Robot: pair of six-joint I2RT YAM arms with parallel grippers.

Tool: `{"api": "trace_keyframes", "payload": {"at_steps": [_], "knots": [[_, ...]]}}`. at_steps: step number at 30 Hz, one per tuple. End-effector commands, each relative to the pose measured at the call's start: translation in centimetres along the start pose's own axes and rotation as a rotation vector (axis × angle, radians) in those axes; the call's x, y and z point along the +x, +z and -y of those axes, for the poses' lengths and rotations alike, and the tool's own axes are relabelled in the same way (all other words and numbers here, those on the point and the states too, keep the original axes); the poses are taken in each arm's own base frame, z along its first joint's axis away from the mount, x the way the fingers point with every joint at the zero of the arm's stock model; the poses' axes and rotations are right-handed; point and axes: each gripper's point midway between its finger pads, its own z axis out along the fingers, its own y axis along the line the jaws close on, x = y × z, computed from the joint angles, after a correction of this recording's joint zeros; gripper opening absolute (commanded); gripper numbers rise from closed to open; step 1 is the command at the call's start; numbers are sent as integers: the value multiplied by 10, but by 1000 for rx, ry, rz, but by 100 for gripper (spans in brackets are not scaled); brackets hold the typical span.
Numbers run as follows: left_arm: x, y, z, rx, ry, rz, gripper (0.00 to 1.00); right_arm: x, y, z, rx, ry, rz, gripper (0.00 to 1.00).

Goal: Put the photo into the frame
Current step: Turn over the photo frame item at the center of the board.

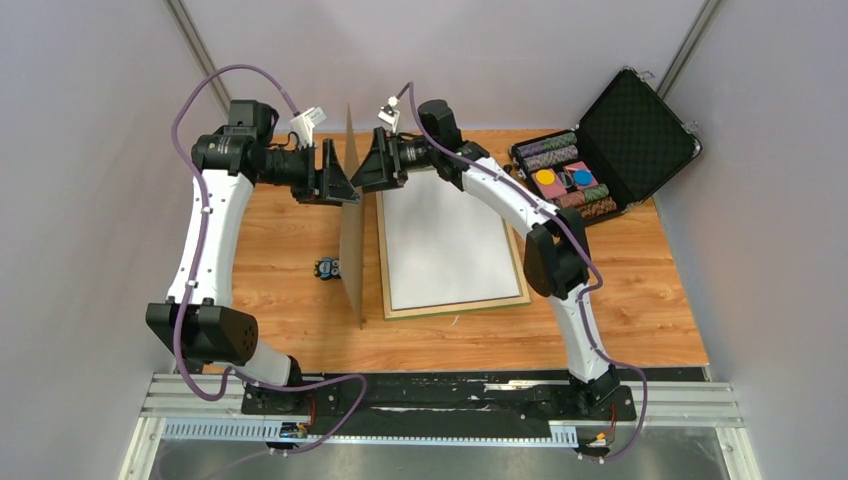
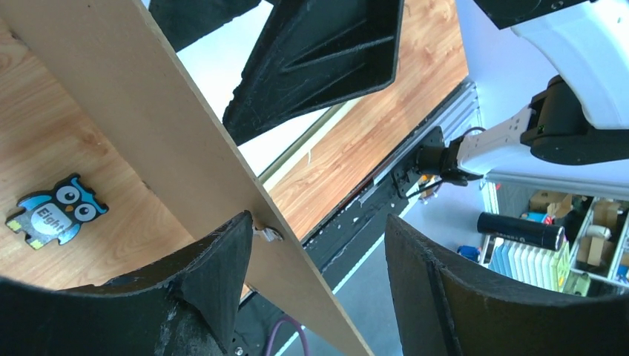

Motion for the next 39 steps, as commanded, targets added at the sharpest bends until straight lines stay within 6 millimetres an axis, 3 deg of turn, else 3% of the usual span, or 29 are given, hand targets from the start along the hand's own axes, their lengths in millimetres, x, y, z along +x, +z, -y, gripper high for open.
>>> {"api": "trace_keyframes", "payload": {"at_steps": [1,13,25,39], "knots": [[1,-2,15,33,70,12,73,-19,-20,-65,-83,-108,48,88],[5,4,19,29,96,-6,74,-22,-30,-82,-85,-134,70,88],[6,1,20,5,127,-3,74,-21,-27,-42,58,-98,106,83],[11,-11,9,-107,180,9,74,-19,-49,-23,143,-88,140,80]]}}
